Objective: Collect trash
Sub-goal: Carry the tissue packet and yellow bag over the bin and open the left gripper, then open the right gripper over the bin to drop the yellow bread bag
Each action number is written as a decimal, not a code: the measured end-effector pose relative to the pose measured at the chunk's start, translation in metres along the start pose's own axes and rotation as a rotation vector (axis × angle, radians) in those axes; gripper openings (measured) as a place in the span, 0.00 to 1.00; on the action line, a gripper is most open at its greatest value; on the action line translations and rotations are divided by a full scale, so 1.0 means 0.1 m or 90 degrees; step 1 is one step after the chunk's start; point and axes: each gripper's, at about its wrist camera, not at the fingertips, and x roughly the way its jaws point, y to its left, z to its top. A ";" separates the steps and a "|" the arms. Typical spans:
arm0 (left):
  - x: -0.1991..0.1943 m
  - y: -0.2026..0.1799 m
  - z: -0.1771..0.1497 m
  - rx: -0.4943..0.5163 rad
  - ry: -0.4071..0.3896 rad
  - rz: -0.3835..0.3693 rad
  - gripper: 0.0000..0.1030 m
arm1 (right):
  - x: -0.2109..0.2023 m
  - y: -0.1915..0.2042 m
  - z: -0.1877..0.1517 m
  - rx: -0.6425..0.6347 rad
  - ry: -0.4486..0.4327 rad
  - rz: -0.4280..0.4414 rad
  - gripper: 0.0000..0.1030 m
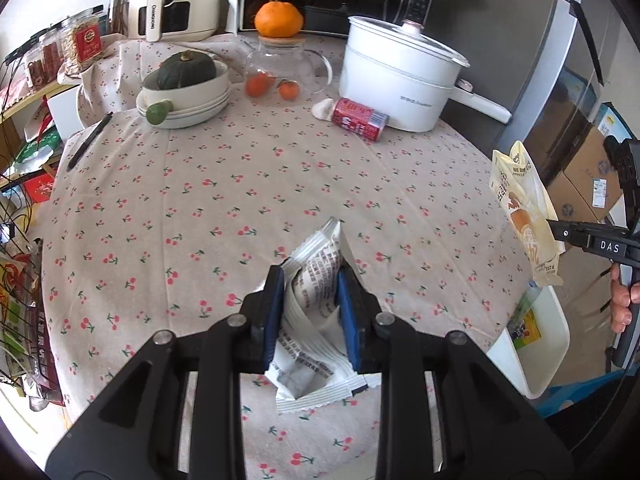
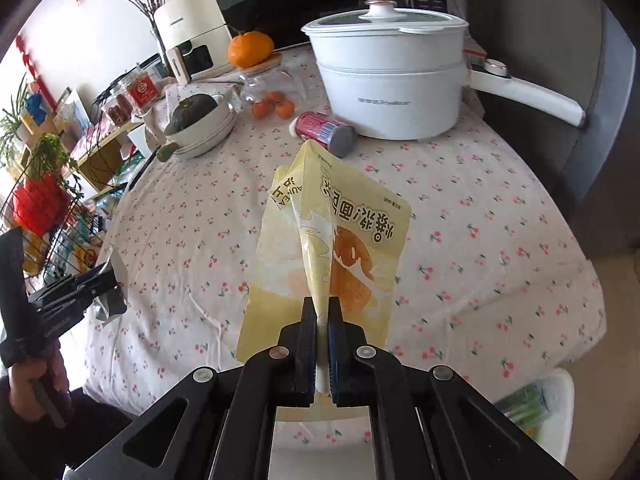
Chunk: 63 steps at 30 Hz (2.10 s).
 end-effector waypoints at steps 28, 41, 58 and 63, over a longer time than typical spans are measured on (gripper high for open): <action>0.73 -3.06 -0.84 0.211 0.095 -0.220 0.28 | -0.91 -1.91 -1.81 0.280 0.096 -0.090 0.06; 0.76 -3.00 -0.88 0.221 0.090 -0.242 0.61 | -0.93 -2.01 -1.85 0.294 0.100 -0.087 0.06; 0.39 -2.52 -0.72 0.235 0.063 -0.177 0.87 | -0.83 -1.88 -1.72 0.281 0.105 -0.089 0.21; 0.29 -2.29 -0.64 0.229 0.062 -0.134 0.92 | -0.90 -1.83 -1.63 0.305 0.073 -0.086 0.66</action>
